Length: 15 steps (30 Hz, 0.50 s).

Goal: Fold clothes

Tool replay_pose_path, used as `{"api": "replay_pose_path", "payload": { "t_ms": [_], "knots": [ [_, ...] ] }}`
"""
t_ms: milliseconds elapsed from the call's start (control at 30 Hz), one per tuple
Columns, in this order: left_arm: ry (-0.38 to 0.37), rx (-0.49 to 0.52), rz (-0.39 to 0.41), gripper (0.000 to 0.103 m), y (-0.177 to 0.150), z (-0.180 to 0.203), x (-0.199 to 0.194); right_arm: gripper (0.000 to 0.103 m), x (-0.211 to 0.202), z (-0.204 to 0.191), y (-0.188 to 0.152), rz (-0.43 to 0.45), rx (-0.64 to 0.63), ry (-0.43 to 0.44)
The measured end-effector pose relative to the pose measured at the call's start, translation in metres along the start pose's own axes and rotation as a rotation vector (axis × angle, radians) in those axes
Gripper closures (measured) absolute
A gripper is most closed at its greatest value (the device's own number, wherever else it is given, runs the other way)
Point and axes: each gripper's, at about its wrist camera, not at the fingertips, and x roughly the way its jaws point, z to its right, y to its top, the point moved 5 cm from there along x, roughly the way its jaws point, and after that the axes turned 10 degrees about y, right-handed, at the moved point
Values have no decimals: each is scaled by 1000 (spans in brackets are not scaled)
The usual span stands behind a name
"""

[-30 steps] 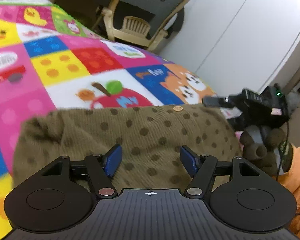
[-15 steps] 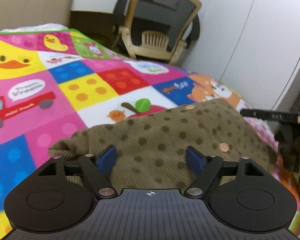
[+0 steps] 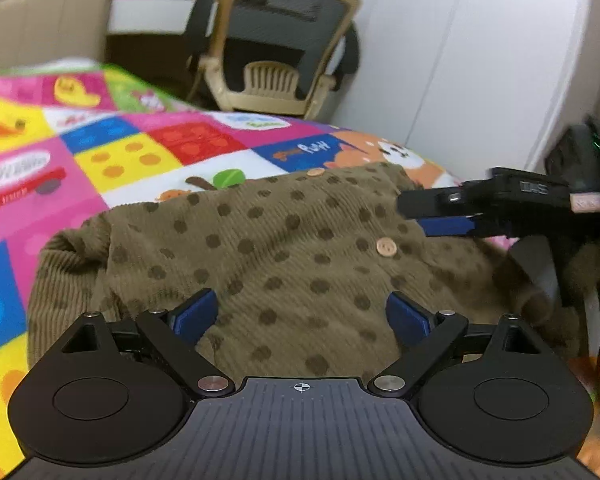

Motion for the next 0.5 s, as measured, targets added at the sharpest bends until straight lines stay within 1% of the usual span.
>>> {"api": "replay_pose_path", "payload": {
  "t_ms": [33,133,200,333,500],
  "knots": [
    [5,18,10,7,-3,2,-1,0,-1,-4,-5,2,-32,-16],
    [-7,-4,13,6,-3,-1,-1,0,0,-17,-17,-11,-144,-82],
    [-17,-17,16,6,-3,-3,-1,0,-2,-19,-20,-10,-160,-92],
    [-29,-40,26,6,-3,-6,-1,0,-3,-19,-20,-23,-150,-87],
    [-35,-53,29,6,-3,-8,-1,0,-1,-24,-25,-48,-176,-116]
  ]
}}
